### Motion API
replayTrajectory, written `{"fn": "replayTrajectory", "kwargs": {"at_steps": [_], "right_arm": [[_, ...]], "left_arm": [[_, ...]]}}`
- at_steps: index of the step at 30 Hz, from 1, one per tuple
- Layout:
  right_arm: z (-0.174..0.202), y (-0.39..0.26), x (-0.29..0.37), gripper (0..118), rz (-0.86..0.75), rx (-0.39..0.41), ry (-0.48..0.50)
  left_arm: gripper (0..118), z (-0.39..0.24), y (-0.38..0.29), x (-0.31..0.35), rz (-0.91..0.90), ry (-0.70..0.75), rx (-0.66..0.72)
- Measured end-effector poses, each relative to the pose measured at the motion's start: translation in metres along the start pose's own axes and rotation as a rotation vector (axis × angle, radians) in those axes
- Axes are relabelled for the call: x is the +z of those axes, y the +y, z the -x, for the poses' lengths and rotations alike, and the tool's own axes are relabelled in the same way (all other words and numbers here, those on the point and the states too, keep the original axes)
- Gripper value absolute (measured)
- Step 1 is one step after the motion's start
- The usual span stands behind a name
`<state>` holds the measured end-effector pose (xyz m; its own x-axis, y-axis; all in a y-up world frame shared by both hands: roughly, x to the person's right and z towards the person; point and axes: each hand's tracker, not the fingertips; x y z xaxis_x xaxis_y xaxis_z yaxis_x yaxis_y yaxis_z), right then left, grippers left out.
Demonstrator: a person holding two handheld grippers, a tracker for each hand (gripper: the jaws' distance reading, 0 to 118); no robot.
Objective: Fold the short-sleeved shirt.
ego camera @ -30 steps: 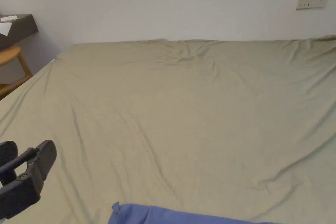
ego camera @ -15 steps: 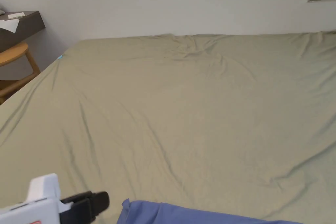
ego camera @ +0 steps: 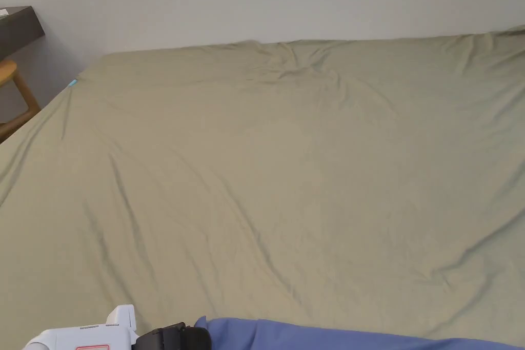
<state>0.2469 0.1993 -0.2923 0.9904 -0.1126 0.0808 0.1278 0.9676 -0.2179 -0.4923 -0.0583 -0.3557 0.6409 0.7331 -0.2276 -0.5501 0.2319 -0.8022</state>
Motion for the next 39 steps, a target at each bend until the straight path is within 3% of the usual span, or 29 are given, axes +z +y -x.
{"fn": "replayTrajectory", "kwargs": {"at_steps": [3, 7, 12, 13, 15, 17, 18, 19, 21, 27, 32, 34, 36, 39], "right_arm": [[0.002, -0.001, -0.001, 1, 0.012, 0.007, -0.002], [-0.004, -0.003, -0.005, 1, 0.017, 0.005, -0.003], [0.015, -0.006, -0.011, 1, 0.03, -0.017, 0.019], [0.016, -0.007, -0.012, 1, 0.036, -0.018, 0.023], [0.018, -0.009, -0.015, 1, 0.046, -0.027, 0.036], [0.023, -0.01, -0.016, 1, 0.053, -0.023, 0.042], [0.024, -0.009, -0.015, 1, 0.055, -0.016, 0.043], [0.024, -0.008, -0.014, 1, 0.053, -0.013, 0.042], [0.03, -0.004, -0.012, 1, 0.047, -0.009, 0.047], [0.031, 0.002, -0.008, 1, 0.029, -0.002, 0.043], [0.033, 0.003, -0.006, 1, 0.021, 0.017, 0.04], [0.031, 0.003, -0.005, 1, 0.015, 0.009, 0.049], [0.032, 0.003, -0.004, 1, 0.014, 0.004, 0.053], [0.035, 0.002, -0.002, 1, 0.009, 0.028, 0.057]], "left_arm": [[111, 0.002, 0.003, -0.001, 0.009, -0.118, 0.009], [112, 0.003, 0.006, -0.009, 0.076, -0.12, -0.034], [112, 0.016, 0.014, -0.015, 0.104, -0.185, -0.023], [107, 0.016, 0.013, -0.019, 0.104, -0.207, -0.012], [78, 0.011, 0.005, -0.036, 0.168, -0.234, 0.004], [30, 0.009, -0.005, -0.055, 0.212, -0.162, -0.071], [13, 0.008, -0.007, -0.059, 0.191, -0.149, -0.063], [10, -0.004, -0.014, -0.07, 0.17, -0.135, -0.035], [9, 0.0, -0.015, -0.064, 0.142, -0.202, 0.01], [8, -0.014, -0.013, -0.037, 0.1, -0.091, -0.094], [6, 0.017, 0.005, -0.001, 0.037, -0.091, 0.003], [6, 0.02, 0.007, 0.015, 0.02, -0.014, -0.052], [6, 0.031, 0.014, 0.032, 0.006, 0.019, 0.017], [6, 0.028, 0.013, 0.058, -0.049, 0.066, 0.017]]}}
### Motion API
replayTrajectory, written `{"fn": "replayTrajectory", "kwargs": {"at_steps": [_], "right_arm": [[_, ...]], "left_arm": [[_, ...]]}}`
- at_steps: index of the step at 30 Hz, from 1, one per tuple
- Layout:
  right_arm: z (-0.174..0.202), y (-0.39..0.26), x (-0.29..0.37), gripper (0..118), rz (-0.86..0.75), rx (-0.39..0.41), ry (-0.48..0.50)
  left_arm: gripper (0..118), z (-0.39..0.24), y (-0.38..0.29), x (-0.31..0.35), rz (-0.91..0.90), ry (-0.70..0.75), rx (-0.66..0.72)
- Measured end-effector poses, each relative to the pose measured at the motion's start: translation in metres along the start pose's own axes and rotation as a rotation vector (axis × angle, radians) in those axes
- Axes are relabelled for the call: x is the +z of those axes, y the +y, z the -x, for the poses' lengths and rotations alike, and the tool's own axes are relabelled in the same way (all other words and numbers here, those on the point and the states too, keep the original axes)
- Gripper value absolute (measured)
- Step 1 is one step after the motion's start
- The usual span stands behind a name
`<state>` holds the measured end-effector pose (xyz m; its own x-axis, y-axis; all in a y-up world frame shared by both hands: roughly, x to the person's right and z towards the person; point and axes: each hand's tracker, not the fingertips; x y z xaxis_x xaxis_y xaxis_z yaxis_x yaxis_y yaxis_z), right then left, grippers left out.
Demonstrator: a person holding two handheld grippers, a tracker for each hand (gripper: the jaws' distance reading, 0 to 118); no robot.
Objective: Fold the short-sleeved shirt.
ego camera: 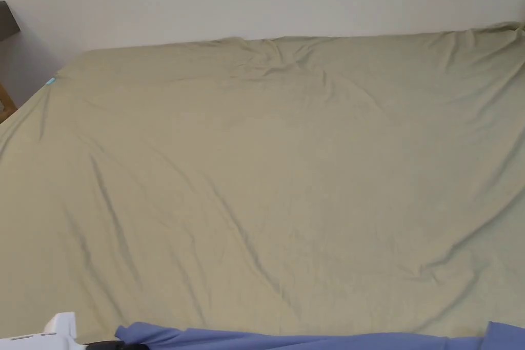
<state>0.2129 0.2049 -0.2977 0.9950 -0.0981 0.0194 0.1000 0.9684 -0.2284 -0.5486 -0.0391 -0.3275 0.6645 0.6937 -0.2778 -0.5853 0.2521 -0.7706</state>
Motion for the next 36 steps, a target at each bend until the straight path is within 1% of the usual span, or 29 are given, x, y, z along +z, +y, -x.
{"fn": "replayTrajectory", "kwargs": {"at_steps": [3, 6, 9, 12, 13, 14, 17, 18, 19, 20, 21, 25, 26, 27, 28, 29, 30, 31, 32, 33, 34, 35, 36], "right_arm": [[-0.002, -0.001, 0.0, 1, 0.003, 0.015, 0.011], [-0.003, -0.004, -0.002, 1, 0.003, -0.003, 0.028], [-0.006, -0.009, -0.005, 1, 0.0, -0.027, 0.039], [-0.012, -0.011, -0.004, 1, 0.001, -0.054, 0.052], [-0.013, -0.012, -0.003, 1, 0.002, -0.057, 0.055], [-0.015, -0.012, -0.002, 1, 0.003, -0.058, 0.055], [-0.026, -0.012, 0.003, 1, 0.005, -0.064, 0.055], [-0.03, -0.012, 0.005, 1, 0.001, -0.07, 0.053], [-0.034, -0.012, 0.007, 1, 0.001, -0.072, 0.055], [-0.038, -0.012, 0.01, 1, 0.002, -0.072, 0.049], [-0.044, -0.012, 0.012, 1, 0.0, -0.071, 0.043], [-0.059, -0.014, 0.018, 1, 0.005, -0.073, 0.025], [-0.062, -0.015, 0.019, 1, 0.005, -0.074, 0.02], [-0.065, -0.016, 0.02, 1, 0.004, -0.075, 0.015], [-0.067, -0.017, 0.02, 1, 0.005, -0.077, 0.013], [-0.07, -0.018, 0.019, 1, 0.006, -0.083, 0.01], [-0.072, -0.02, 0.019, 1, 0.006, -0.091, 0.008], [-0.073, -0.021, 0.018, 1, 0.008, -0.101, 0.008], [-0.074, -0.022, 0.017, 1, 0.013, -0.108, 0.009], [-0.074, -0.023, 0.017, 1, 0.013, -0.112, 0.009], [-0.074, -0.024, 0.017, 1, 0.013, -0.112, 0.009], [-0.074, -0.025, 0.016, 1, 0.014, -0.112, 0.009], [-0.074, -0.025, 0.016, 1, 0.015, -0.112, 0.008]], "left_arm": [[6, -0.007, 0.001, 0.023, -0.05, 0.108, -0.002], [6, -0.047, -0.016, 0.03, -0.06, 0.088, 0.01], [6, -0.105, -0.043, 0.015, -0.042, 0.065, -0.105], [6, -0.163, -0.074, -0.025, 0.01, 0.051, -0.226], [6, -0.176, -0.084, -0.041, -0.015, 0.057, -0.228], [6, -0.188, -0.091, -0.059, -0.002, 0.072, -0.235], [6, -0.21, -0.109, -0.112, 0.048, -0.039, -0.134], [6, -0.217, -0.115, -0.125, 0.068, -0.053, -0.126], [6, -0.226, -0.123, -0.139, 0.077, -0.04, -0.165], [6, -0.228, -0.126, -0.151, 0.076, 0.039, -0.205], [5, -0.231, -0.13, -0.162, 0.074, 0.078, -0.223], [6, -0.228, -0.135, -0.18, 0.076, 0.116, -0.209], [11, -0.226, -0.135, -0.181, 0.074, 0.122, -0.21], [26, -0.225, -0.136, -0.181, 0.073, 0.119, -0.219], [54, -0.224, -0.135, -0.175, 0.076, 0.093, -0.231], [64, -0.222, -0.134, -0.171, 0.095, 0.007, -0.227], [64, -0.22, -0.132, -0.163, 0.101, -0.094, -0.165], [94, -0.218, -0.131, -0.154, 0.1, -0.163, -0.089], [118, -0.208, -0.13, -0.138, 0.075, -0.22, -0.048], [118, -0.202, -0.126, -0.121, 0.008, -0.281, -0.012], [117, -0.195, -0.123, -0.107, -0.024, -0.271, 0.009], [118, -0.189, -0.12, -0.096, -0.052, -0.247, 0.018], [117, -0.184, -0.121, -0.082, -0.065, -0.208, 0.011]]}}
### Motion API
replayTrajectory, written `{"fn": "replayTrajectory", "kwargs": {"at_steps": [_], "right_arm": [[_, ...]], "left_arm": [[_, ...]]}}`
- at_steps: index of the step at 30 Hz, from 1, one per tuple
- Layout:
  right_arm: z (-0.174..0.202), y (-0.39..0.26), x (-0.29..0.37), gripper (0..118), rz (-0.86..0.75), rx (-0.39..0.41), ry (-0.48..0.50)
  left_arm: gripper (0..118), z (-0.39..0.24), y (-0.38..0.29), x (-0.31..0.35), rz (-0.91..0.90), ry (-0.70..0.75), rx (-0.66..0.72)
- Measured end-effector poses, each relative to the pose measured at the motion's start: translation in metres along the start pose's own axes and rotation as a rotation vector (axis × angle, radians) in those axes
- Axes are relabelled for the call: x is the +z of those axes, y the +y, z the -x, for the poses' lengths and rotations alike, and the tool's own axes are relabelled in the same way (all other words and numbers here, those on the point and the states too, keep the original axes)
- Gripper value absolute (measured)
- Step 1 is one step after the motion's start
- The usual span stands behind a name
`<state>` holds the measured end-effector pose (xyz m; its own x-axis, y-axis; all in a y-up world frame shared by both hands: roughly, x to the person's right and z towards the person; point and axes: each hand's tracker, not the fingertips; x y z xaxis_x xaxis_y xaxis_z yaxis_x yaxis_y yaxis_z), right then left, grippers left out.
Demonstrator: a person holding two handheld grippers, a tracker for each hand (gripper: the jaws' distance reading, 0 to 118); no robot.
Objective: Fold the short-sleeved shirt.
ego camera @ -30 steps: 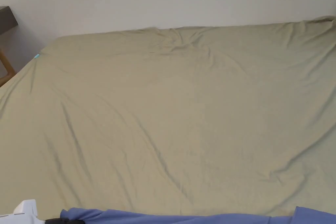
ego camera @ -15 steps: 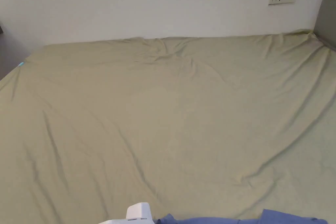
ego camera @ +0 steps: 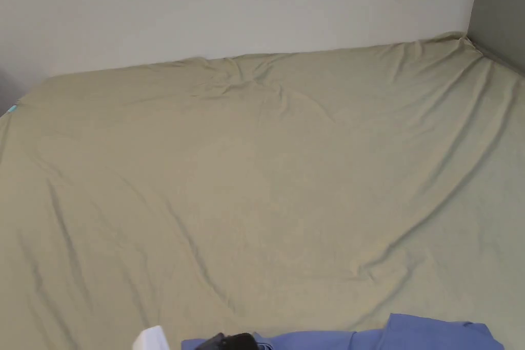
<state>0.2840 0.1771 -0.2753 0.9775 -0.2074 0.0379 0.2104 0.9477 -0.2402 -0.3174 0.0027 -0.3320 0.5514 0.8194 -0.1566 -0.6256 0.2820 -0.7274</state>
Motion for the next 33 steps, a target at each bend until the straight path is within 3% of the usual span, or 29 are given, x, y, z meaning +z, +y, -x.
{"fn": "replayTrajectory", "kwargs": {"at_steps": [1, 2, 3, 4, 5, 10, 14, 17, 22, 27, 33], "right_arm": [[0.001, 0.0, -0.001, 1, 0.002, -0.001, 0.002], [0.001, -0.001, -0.002, 1, 0.003, -0.003, 0.002], [0.001, -0.001, -0.003, 1, 0.004, -0.004, 0.002], [0.002, -0.002, -0.005, 1, 0.006, -0.005, 0.002], [0.003, -0.003, -0.005, 1, 0.008, -0.006, 0.002], [0.007, -0.008, -0.009, 1, 0.027, -0.009, 0.001], [0.009, -0.009, -0.009, 1, 0.034, -0.015, 0.003], [0.012, -0.007, -0.007, 1, 0.033, -0.004, 0.002], [0.012, -0.003, -0.008, 1, 0.031, 0.01, -0.002], [0.013, -0.005, -0.009, 1, 0.041, 0.009, 0.0], [0.014, -0.009, -0.01, 1, 0.055, 0.006, 0.0]], "left_arm": [[108, 0.007, 0.004, 0.011, -0.012, 0.024, -0.019], [92, 0.014, 0.008, 0.02, -0.048, 0.055, -0.031], [65, 0.021, 0.011, 0.026, -0.062, 0.083, -0.041], [19, 0.024, 0.011, 0.027, -0.075, 0.122, -0.037], [0, 0.03, 0.012, 0.025, -0.062, 0.163, -0.041], [0, 0.039, -0.001, -0.009, 0.08, 0.117, -0.048], [0, 0.048, -0.01, -0.044, 0.129, 0.301, -0.201], [0, 0.036, -0.013, -0.053, 0.127, 0.166, -0.077], [0, 0.004, -0.025, -0.081, 0.226, 0.181, -0.257], [0, 0.002, -0.024, -0.101, 0.231, 0.108, -0.212], [0, -0.014, -0.038, -0.132, 0.329, 0.078, -0.263]]}}
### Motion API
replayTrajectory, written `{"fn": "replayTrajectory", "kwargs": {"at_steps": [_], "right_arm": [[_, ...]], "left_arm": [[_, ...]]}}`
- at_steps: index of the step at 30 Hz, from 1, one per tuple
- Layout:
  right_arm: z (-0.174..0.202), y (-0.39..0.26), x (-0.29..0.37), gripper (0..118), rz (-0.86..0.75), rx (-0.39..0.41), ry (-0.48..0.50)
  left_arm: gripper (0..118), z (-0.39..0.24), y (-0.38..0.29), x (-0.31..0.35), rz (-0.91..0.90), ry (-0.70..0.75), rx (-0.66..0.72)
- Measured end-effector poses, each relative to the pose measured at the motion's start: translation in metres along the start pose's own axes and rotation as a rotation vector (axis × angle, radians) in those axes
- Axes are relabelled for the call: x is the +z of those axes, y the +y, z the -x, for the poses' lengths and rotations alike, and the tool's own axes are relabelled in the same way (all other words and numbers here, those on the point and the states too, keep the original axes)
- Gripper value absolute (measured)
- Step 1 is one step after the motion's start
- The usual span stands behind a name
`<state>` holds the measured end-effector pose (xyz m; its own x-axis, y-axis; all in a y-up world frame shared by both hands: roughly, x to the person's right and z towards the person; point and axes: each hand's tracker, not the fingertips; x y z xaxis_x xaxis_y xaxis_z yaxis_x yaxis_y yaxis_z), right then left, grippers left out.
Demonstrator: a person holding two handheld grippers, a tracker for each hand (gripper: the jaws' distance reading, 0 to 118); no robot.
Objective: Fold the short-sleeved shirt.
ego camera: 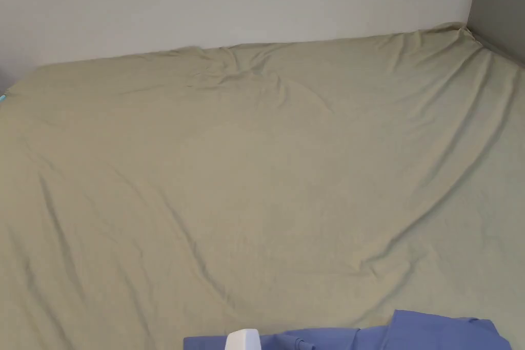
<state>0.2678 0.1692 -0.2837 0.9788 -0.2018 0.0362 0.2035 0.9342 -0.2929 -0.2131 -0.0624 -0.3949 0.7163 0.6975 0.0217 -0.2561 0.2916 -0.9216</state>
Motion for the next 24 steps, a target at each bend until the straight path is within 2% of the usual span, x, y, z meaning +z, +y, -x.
{"fn": "replayTrajectory", "kwargs": {"at_steps": [3, 6, 10, 13, 17, 18, 19, 20, 21, 22, 23, 24], "right_arm": [[0.0, 0.0, 0.001, 1, -0.002, -0.002, -0.002], [-0.001, 0.001, 0.003, 1, -0.007, -0.006, -0.003], [-0.003, 0.004, 0.003, 1, -0.013, 0.001, -0.007], [-0.002, 0.004, 0.002, 1, -0.018, -0.002, 0.004], [0.002, 0.001, -0.001, 1, -0.012, -0.003, 0.017], [0.004, 0.0, -0.002, 1, -0.011, -0.004, 0.02], [0.005, 0.0, -0.002, 1, -0.008, -0.004, 0.021], [0.006, -0.001, -0.003, 1, -0.003, -0.001, 0.023], [0.008, -0.002, -0.003, 1, -0.002, 0.001, 0.023], [0.009, -0.002, -0.003, 1, 0.0, 0.003, 0.023], [0.01, -0.002, -0.003, 1, 0.004, 0.003, 0.024], [0.011, -0.002, -0.003, 1, 0.004, 0.004, 0.023]], "left_arm": [[0, -0.001, 0.0, -0.003, 0.006, -0.035, 0.015], [0, -0.005, -0.003, 0.022, -0.064, -0.04, -0.008], [0, 0.005, 0.0, 0.099, -0.269, -0.032, 0.025], [0, 0.027, 0.001, 0.161, -0.374, -0.07, 0.108], [0, 0.068, -0.004, 0.204, -0.44, -0.018, 0.209], [5, 0.079, -0.004, 0.207, -0.428, -0.033, 0.207], [39, 0.099, -0.001, 0.209, -0.389, -0.061, 0.22], [39, 0.11, -0.002, 0.207, -0.363, -0.077, 0.245], [53, 0.118, -0.002, 0.203, -0.344, -0.074, 0.25], [97, 0.123, -0.001, 0.195, -0.304, -0.059, 0.261], [118, 0.121, -0.004, 0.184, -0.253, -0.013, 0.275], [114, 0.131, -0.002, 0.182, -0.273, -0.048, 0.27]]}}
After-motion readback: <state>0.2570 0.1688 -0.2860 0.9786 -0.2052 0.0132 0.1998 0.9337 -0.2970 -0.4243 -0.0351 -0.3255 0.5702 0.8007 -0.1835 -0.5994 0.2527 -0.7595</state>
